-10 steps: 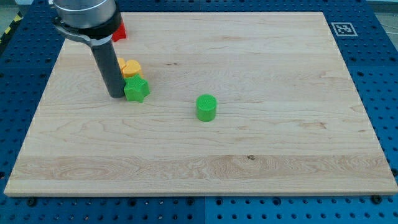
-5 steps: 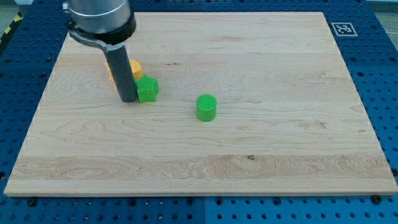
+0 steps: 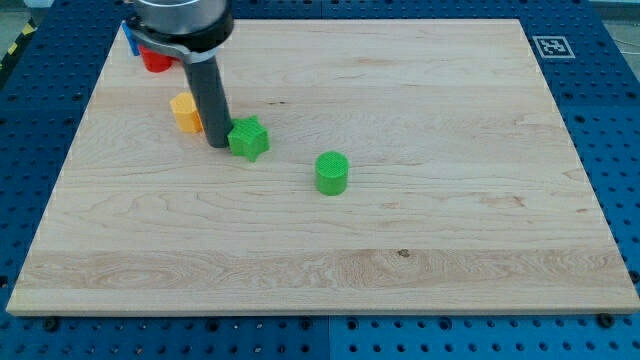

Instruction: Separate the green star from yellow blocks

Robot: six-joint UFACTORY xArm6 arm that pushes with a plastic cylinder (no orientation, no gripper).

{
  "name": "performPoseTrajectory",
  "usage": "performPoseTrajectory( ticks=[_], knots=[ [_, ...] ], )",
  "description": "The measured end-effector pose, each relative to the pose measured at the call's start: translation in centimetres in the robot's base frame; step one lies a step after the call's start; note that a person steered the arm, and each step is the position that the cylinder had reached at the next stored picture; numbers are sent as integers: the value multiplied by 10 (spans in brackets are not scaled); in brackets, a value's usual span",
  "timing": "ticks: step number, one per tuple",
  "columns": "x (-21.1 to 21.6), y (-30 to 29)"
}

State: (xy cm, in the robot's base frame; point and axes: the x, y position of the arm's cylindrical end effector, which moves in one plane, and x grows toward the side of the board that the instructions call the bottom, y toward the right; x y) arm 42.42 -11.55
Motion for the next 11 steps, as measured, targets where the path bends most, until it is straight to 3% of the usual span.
performPoseTrajectory(
  ticks=[4, 11],
  knots=[
    [-14, 11],
    [-8, 115]
  ],
)
